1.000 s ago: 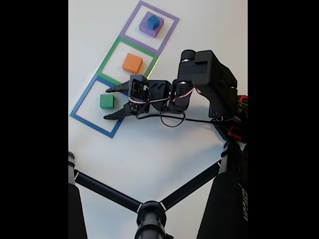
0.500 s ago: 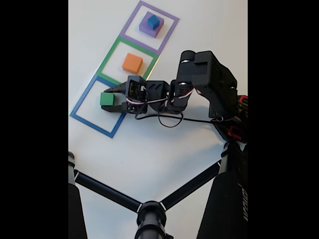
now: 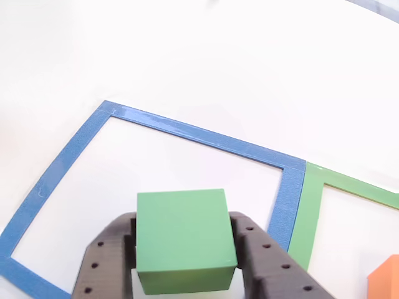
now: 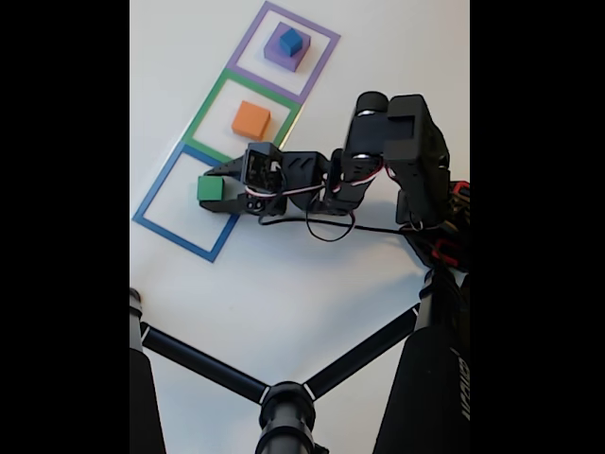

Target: Tower of hanoi

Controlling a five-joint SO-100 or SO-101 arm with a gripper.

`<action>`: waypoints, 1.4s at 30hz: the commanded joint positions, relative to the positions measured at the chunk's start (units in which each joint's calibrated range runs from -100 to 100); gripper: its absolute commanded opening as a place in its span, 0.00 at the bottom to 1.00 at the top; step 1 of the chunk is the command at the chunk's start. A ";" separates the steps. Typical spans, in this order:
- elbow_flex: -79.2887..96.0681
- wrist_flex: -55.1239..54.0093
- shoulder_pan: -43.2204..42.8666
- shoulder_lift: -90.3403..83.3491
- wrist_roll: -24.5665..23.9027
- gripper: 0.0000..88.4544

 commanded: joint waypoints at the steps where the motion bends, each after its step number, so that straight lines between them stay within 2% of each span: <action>1: 4.04 11.46 0.05 -18.49 0.54 0.09; 7: 3.95 37.53 2.83 -42.39 0.54 0.09; 12: -6.05 71.14 8.10 -59.99 0.54 0.09; 16: -20.32 96.32 13.09 -67.01 0.54 0.09; 20: -33.60 113.08 17.69 -69.19 0.54 0.09; 25: -45.05 127.17 22.77 -70.65 0.54 0.09; 32: -50.69 136.40 28.43 -72.99 0.54 0.09; 42: -48.23 135.27 33.03 -72.34 0.54 0.09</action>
